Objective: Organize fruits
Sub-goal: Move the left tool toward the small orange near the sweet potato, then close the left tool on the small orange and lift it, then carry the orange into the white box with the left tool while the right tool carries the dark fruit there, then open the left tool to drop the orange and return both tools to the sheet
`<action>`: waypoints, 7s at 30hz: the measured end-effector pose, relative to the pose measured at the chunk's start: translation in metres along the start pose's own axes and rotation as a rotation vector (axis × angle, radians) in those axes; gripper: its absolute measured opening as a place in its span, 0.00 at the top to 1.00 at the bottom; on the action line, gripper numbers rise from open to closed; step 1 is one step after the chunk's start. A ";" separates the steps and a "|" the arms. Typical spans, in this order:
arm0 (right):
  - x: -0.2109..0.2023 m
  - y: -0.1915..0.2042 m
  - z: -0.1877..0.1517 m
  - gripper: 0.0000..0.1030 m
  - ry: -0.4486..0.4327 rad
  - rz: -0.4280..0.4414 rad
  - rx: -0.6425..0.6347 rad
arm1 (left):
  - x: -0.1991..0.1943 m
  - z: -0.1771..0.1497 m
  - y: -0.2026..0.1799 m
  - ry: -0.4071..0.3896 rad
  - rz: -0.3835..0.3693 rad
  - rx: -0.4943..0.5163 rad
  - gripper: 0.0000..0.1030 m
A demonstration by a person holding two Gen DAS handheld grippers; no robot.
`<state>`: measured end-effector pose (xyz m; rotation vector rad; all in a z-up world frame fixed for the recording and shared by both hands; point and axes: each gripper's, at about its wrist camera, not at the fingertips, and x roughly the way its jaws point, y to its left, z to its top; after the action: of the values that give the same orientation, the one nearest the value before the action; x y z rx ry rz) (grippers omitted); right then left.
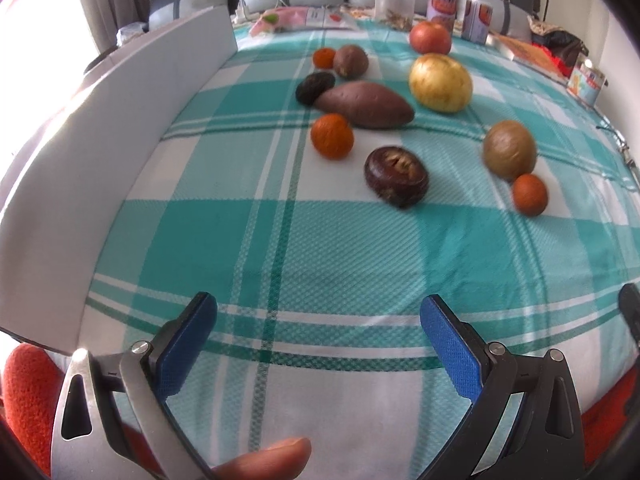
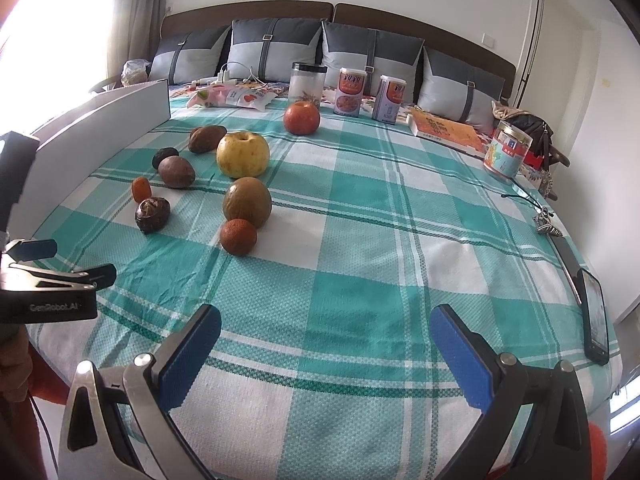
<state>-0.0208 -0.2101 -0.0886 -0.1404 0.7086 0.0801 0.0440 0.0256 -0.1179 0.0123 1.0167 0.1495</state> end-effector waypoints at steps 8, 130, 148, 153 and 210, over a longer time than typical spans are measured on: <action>0.004 0.002 -0.001 0.00 0.019 0.006 -0.008 | 0.002 -0.005 0.004 -0.008 0.002 0.001 0.01; 0.040 -0.026 -0.021 0.00 0.136 0.142 0.102 | 0.033 0.079 0.037 -0.014 -0.251 -0.012 0.73; 0.107 0.150 0.090 0.39 0.327 0.376 -0.143 | -0.096 0.054 0.141 -0.123 -0.286 -0.130 0.73; 0.108 0.155 0.091 0.62 0.382 0.387 -0.144 | -0.116 0.064 0.197 -0.145 -0.220 -0.165 0.73; 0.088 -0.092 0.018 0.01 0.144 -0.006 0.228 | 0.011 0.066 0.027 -0.042 -0.089 -0.034 0.17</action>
<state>0.0682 -0.2962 -0.1235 0.0704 0.8557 -0.0169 0.1021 0.0578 -0.0906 -0.0609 0.9713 0.0851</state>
